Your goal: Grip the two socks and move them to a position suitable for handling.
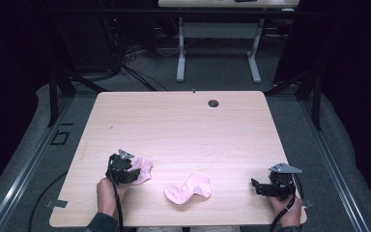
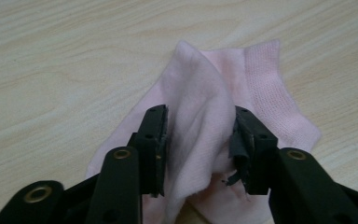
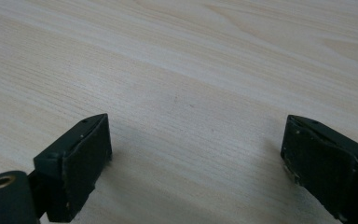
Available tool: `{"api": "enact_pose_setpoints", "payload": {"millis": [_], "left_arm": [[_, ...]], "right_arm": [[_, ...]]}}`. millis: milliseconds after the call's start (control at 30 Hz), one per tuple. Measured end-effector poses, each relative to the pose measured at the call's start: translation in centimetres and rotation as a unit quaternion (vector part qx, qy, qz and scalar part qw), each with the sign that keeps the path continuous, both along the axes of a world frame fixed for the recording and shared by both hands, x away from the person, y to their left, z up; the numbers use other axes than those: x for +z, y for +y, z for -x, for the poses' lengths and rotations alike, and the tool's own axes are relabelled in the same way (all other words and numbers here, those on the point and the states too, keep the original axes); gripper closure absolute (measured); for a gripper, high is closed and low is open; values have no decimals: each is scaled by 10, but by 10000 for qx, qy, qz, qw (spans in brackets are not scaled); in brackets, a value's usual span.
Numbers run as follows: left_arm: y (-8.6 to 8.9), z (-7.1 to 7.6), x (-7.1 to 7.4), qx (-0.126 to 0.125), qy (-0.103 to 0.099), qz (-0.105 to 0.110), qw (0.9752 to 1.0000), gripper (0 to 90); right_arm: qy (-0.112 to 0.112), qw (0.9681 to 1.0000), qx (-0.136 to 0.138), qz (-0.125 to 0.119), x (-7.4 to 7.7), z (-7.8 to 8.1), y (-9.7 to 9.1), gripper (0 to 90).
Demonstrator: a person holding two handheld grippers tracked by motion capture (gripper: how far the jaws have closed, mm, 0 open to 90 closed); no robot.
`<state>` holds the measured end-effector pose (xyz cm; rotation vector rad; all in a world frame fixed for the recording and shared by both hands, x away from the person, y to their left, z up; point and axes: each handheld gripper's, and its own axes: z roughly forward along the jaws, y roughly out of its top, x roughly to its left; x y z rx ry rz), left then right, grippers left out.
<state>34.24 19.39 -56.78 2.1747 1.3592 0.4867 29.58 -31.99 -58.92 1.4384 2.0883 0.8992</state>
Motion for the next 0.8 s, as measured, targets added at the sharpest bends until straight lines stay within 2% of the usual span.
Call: {"api": "enact_pose_setpoints", "payload": {"millis": [200, 467, 500, 600, 667, 700, 800], "left_arm": [[-1, 2, -1, -88, -106, -8, 9999, 802], [3, 4, 2, -43, -185, 111, 9998, 839], [3, 5, 8, -52, -248, 216, 9994, 839], [2, 7, 16, -77, -359, 280, 9989, 840], [1, 8, 25, -144, -455, 412, 9980, 840], [-3, 10, 34, -196, -559, 457, 9972, 839], [-11, 12, 46, -333, -685, 505, 9958, 839]], "right_arm": [[1, 10000, -1, 0, 0, 0, 0, 80], [-2, 10000, 0, 0, 0, 0, 0, 80], [-1, 10000, 2, 0, 0, 0, 0, 80], [0, 10000, 1, -1, 0, 0, 0, 80], [0, 10000, 2, 0, 0, 0, 0, 80], [0, 10000, 1, 0, 0, 0, 0, 80], [0, 10000, 0, 0, 0, 0, 0, 80]]}}
